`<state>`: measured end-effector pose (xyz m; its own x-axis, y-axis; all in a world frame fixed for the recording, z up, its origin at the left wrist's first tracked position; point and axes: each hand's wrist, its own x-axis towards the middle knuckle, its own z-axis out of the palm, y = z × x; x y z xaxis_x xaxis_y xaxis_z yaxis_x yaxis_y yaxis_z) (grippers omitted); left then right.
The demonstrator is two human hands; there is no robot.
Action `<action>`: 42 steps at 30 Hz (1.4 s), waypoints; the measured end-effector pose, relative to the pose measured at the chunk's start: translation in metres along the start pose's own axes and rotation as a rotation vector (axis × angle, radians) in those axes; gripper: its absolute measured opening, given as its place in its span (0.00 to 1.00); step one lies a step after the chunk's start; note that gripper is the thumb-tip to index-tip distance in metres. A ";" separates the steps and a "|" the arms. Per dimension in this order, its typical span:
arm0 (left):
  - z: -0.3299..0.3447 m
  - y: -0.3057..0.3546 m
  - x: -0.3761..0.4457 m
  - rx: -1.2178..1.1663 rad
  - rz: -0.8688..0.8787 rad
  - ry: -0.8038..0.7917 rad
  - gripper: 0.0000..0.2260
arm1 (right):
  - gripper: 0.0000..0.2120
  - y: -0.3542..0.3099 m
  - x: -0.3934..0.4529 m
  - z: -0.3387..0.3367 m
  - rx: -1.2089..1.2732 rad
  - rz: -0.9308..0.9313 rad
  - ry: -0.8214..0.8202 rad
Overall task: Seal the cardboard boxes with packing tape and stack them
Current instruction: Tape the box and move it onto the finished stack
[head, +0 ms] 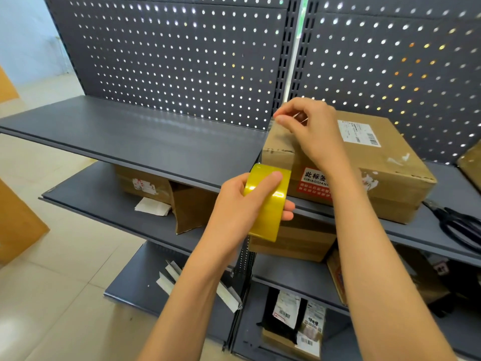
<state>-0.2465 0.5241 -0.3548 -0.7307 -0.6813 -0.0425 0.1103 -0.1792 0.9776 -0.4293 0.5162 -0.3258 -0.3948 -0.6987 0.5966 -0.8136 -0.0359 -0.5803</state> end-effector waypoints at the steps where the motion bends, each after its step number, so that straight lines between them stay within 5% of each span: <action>1: 0.000 0.000 0.002 -0.003 -0.012 0.000 0.08 | 0.05 0.002 0.001 0.001 -0.002 0.009 -0.017; 19: -0.003 -0.008 0.016 0.031 -0.043 -0.015 0.11 | 0.03 0.016 0.002 0.008 -0.161 0.139 -0.107; 23: -0.002 -0.011 0.016 0.031 -0.038 -0.007 0.10 | 0.05 0.015 0.002 0.006 -0.179 0.141 -0.066; 26: -0.001 -0.011 0.017 0.026 -0.048 0.000 0.10 | 0.16 0.016 0.001 0.008 -0.225 0.156 -0.052; 32: 0.003 -0.013 0.017 0.021 -0.048 0.021 0.10 | 0.11 -0.001 -0.005 0.003 -0.018 0.059 0.136; 35: 0.004 -0.012 0.018 0.018 -0.046 0.019 0.09 | 0.13 -0.022 -0.020 -0.009 0.097 -0.016 -0.016; 42: 0.005 -0.017 0.015 0.017 -0.040 0.021 0.11 | 0.23 -0.020 -0.032 -0.005 -0.367 0.089 -0.566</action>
<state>-0.2632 0.5203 -0.3705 -0.7203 -0.6883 -0.0854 0.0700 -0.1947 0.9784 -0.4025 0.5428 -0.3307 -0.2642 -0.9576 0.1151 -0.9199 0.2143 -0.3284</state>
